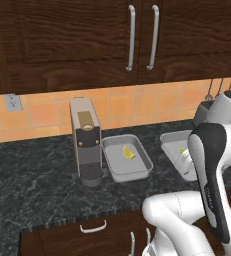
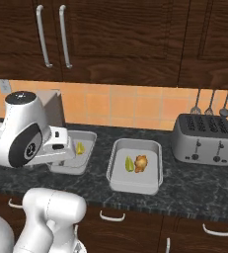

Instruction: Place one lemon wedge and one chicken drumstick in each tupperware on the nearby counter, to pack two identical lunches.

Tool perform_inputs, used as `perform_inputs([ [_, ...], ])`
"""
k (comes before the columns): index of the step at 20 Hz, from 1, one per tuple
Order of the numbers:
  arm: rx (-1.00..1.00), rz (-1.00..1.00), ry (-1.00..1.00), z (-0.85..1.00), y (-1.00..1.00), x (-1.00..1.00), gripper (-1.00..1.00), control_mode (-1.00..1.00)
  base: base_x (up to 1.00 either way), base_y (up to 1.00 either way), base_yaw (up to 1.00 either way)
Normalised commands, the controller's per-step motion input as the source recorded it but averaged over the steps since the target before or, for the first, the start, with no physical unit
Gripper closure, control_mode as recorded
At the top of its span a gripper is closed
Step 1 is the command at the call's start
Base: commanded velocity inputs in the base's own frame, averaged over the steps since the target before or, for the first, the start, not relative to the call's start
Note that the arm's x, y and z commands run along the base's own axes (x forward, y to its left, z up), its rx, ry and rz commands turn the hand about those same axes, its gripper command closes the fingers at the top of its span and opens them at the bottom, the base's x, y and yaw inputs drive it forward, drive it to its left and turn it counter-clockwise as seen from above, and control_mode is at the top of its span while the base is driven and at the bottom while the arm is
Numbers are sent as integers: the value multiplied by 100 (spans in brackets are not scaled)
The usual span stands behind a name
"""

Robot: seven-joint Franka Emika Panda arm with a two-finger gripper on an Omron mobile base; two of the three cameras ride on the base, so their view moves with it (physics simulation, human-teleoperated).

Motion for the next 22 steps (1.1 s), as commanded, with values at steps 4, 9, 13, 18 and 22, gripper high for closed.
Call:
perform_inputs([
  [4,0,-2,-1,1,0,-31,-100,-100,0,0,0],
  [9,0,0,0,0,0,-6,-100,100,-36,-22,-8],
  [13,0,0,0,0,0,0,-100,100,-100,-78,-29],
  [18,0,0,0,0,0,0,-100,100,-64,-88,-37],
  [22,0,0,0,0,0,0,-100,100,-29,-96,-35],
])
